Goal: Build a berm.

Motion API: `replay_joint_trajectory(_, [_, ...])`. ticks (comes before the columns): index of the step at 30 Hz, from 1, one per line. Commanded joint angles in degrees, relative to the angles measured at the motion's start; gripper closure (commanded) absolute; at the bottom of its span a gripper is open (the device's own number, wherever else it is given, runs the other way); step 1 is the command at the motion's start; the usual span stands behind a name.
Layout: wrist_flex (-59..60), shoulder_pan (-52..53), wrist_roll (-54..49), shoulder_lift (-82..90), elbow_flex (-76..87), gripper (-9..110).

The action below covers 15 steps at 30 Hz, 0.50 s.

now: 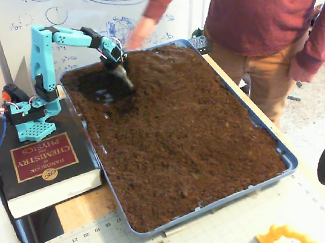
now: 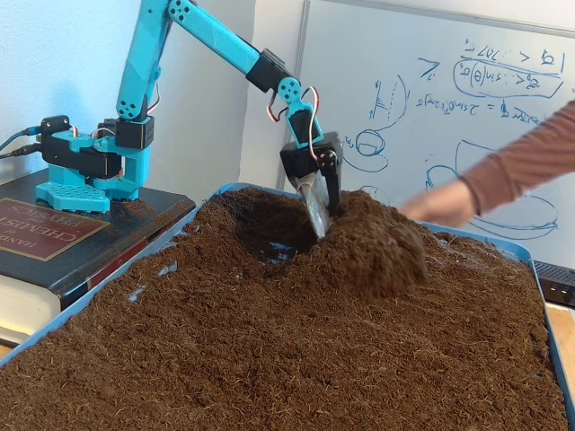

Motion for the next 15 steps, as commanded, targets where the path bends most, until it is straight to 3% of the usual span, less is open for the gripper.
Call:
replay_joint_trajectory(1, [-1.8, 1.2, 0.5, 9.1, -3.8, 101])
replay_joint_trajectory(7, [-1.8, 1.1, 0.5, 14.9, 1.2, 101])
replay_joint_trajectory(15, [-1.8, 0.6, -0.1, 31.4, 20.0, 101])
